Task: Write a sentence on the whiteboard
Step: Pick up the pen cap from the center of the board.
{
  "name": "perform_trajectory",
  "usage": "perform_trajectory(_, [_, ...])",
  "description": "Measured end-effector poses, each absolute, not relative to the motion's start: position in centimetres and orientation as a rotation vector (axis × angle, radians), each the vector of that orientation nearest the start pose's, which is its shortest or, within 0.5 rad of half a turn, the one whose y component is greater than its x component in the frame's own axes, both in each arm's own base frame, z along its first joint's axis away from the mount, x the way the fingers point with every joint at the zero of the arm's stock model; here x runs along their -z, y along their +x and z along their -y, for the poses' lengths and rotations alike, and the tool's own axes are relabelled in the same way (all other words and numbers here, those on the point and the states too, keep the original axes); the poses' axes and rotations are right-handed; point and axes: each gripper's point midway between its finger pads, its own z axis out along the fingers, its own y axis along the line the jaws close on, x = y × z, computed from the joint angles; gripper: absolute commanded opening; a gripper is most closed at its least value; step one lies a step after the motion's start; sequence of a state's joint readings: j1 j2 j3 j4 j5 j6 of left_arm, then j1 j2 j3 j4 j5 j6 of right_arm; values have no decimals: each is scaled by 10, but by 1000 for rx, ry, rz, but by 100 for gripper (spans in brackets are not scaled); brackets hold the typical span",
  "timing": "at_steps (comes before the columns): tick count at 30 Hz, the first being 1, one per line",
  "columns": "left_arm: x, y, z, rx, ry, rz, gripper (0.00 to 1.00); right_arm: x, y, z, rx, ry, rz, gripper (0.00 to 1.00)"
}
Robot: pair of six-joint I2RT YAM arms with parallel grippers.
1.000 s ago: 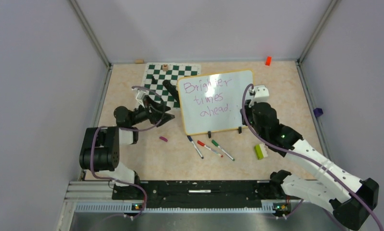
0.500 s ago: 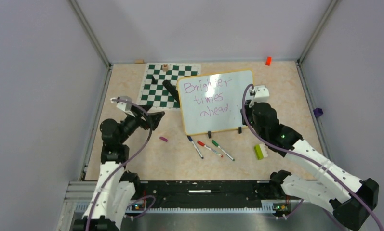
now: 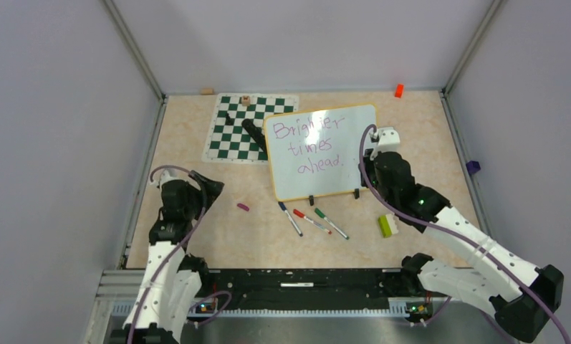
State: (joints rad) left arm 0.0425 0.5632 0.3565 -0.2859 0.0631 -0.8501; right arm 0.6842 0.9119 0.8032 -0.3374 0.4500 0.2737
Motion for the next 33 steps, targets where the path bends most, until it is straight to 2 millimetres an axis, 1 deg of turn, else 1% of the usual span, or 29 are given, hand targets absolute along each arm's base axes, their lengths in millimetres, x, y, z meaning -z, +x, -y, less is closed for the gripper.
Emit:
perform_trajectory(1, [-117, 254, 33, 554, -927, -1984, 88, -217, 277, -141, -166, -124, -1975, 0])
perform_trajectory(5, [-115, 258, 44, 557, -1062, -2141, 85, -215, 277, -137, -139, -121, -1996, 0])
perform_trajectory(8, [-110, 255, 64, 569, -1093, -2238, 81, -211, 275, -136, -133, -114, -2014, 0])
perform_trajectory(10, [-102, 248, 78, 572, -1103, -2304, 77, -211, 274, -135, -136, -111, -2015, 0])
perform_trajectory(12, [-93, 241, 88, 564, -1139, -2350, 74, -215, 272, -134, -148, -101, -2004, 0])
perform_trajectory(15, [-86, 238, 96, 558, -1200, -2363, 70, -229, 269, -132, -179, -81, -1960, 0])
perform_trajectory(18, [-76, 236, 100, 528, -1251, -2386, 68, -235, 267, -131, -204, -63, -1931, 0])
perform_trajectory(19, [-69, 235, 102, 501, -1275, -2403, 68, -235, 267, -131, -207, -62, -1930, 0])
perform_trajectory(22, [-47, 227, 100, 389, -1350, -2461, 66, -229, 266, -132, -210, -64, -1943, 0])
perform_trajectory(24, [-39, 224, 98, 317, -1387, -2489, 66, -224, 266, -132, -208, -66, -1953, 0])
perform_trajectory(26, [-37, 227, 97, 278, -1405, -2492, 65, -220, 265, -132, -206, -70, -1960, 0])
perform_trajectory(29, [-38, 234, 96, 252, -1418, -2470, 62, -221, 265, -133, -209, -70, -1958, 0])
perform_trajectory(33, [-38, 240, 93, 218, -1440, -2443, 61, -222, 265, -133, -214, -65, -1956, 0])
